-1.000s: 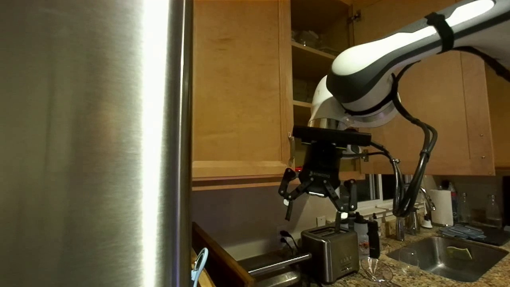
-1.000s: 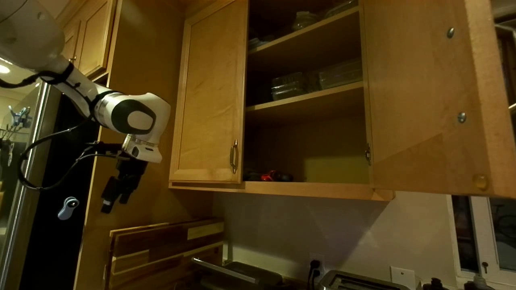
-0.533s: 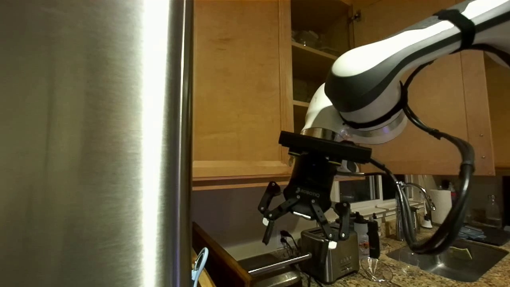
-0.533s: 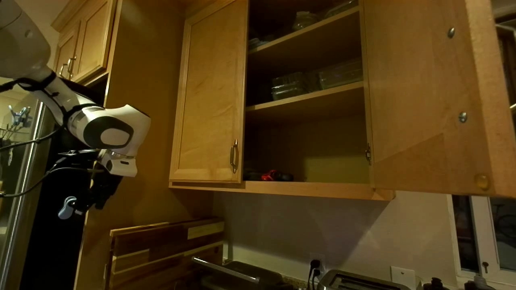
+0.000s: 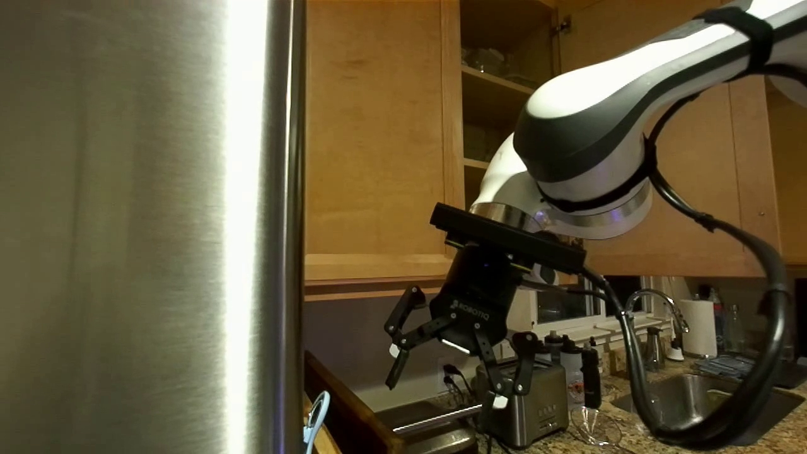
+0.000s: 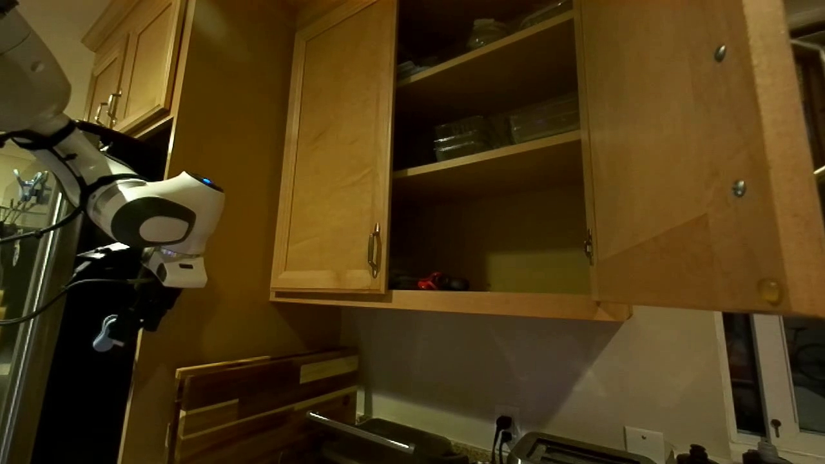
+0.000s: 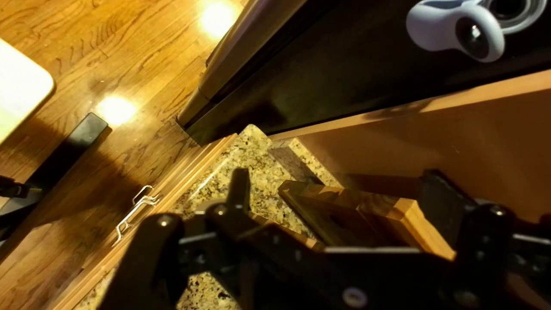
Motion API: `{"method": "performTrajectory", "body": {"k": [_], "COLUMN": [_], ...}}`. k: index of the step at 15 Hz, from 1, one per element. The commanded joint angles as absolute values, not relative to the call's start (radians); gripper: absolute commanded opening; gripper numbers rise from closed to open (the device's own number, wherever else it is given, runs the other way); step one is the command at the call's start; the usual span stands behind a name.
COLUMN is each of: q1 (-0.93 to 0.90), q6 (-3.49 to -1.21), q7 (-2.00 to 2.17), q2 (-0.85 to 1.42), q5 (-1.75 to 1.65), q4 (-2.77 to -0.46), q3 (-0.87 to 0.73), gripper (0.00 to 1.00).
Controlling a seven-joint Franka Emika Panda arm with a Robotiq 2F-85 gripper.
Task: Take the object and put it in the cabinet, then close the door
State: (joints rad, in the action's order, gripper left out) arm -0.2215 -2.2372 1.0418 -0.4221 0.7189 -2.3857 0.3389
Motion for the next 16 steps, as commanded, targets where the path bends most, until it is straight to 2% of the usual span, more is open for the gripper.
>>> {"method": "performTrajectory", "body": {"k": [1, 16], "q1": [-0.229, -0.275], "q6": [-2.241, -2.269], "q7": [1.037, 0.877], "q2": [-0.421, -0.373], "q5": [0.715, 0.730], "q4": [-2.384, -2.315], "q3": [0.333, 0.353], "gripper": [1.00, 1.00]}}
